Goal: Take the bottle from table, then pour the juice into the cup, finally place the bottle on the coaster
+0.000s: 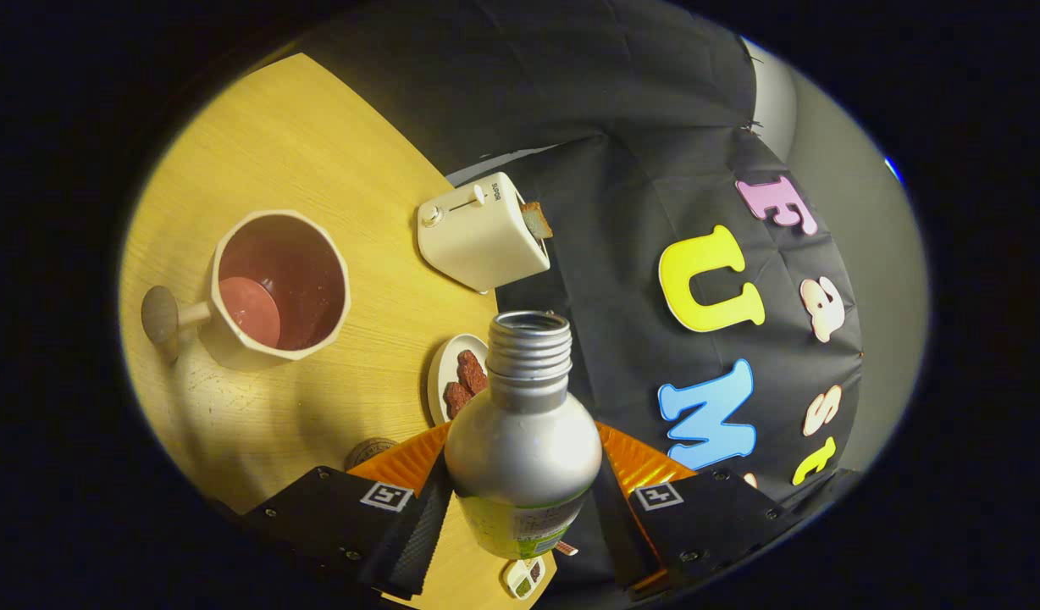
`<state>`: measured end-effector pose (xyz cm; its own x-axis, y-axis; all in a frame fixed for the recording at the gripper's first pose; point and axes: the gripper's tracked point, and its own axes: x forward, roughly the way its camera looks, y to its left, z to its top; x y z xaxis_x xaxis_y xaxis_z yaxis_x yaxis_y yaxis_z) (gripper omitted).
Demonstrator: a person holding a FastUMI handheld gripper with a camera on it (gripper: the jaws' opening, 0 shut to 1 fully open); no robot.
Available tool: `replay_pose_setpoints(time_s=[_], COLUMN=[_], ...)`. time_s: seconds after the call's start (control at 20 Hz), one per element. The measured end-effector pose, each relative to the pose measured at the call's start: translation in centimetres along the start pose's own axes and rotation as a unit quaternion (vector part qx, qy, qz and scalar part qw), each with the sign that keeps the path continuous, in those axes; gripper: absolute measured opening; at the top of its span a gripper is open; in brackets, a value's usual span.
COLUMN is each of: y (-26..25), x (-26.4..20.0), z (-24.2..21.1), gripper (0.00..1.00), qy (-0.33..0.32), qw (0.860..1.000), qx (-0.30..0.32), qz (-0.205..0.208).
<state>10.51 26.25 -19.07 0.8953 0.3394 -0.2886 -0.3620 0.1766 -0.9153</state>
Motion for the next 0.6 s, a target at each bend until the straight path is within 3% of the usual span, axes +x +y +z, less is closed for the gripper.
replay_pose_setpoints(time_s=[0.6], y=[-0.2], x=[1.0], z=[1.6], gripper=[0.77], qy=[-0.013], qw=[0.993], qx=[-0.119], qz=[0.01])
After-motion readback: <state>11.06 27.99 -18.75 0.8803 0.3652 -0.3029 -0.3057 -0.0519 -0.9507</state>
